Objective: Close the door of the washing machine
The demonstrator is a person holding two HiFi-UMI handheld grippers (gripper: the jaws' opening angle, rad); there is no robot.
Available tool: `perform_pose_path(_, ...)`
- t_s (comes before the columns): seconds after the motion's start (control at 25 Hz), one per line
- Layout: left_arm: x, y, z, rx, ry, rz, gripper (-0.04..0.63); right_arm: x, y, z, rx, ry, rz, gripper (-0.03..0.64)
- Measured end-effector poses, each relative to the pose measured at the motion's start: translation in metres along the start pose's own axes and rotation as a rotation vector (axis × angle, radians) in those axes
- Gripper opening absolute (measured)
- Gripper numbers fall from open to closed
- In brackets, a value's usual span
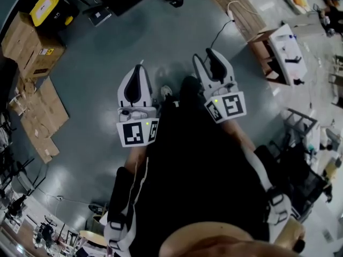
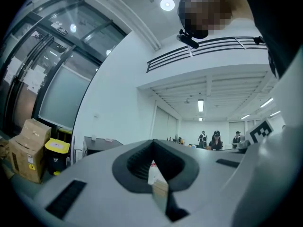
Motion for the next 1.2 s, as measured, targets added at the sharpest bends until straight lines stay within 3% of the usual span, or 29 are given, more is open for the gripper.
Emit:
perform_pose_path(0.48, -0.011, -0.082, -0.014, 0.033, 0.012, -0.007, 0.005, -0.004, -0.083, 0.053, 0.040, 0.000, -0.019, 0.150)
perform_pose_path(0.92, 0.006, -0.257, -0.038, 0.073, 0.019, -0.037, 0.005, 0.027, -0.232, 0.161, 0.088, 0.037, -0.054, 0.150)
perform_pose_path(1.2, 0.003, -0.330, -0.051, 0.117, 0.018, -0.053, 0.005, 0.014, -0.311, 0.215, 0.102, 0.053, -0.105, 0.150)
Point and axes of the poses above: the fingertips, and each gripper's own axes: y backward along the fingers, z to its right, x out of its top, the point moved 8 cm from there along y, backward along the fingers, and after that the axes turned 4 degrees about -z, right-handed, at the moved point
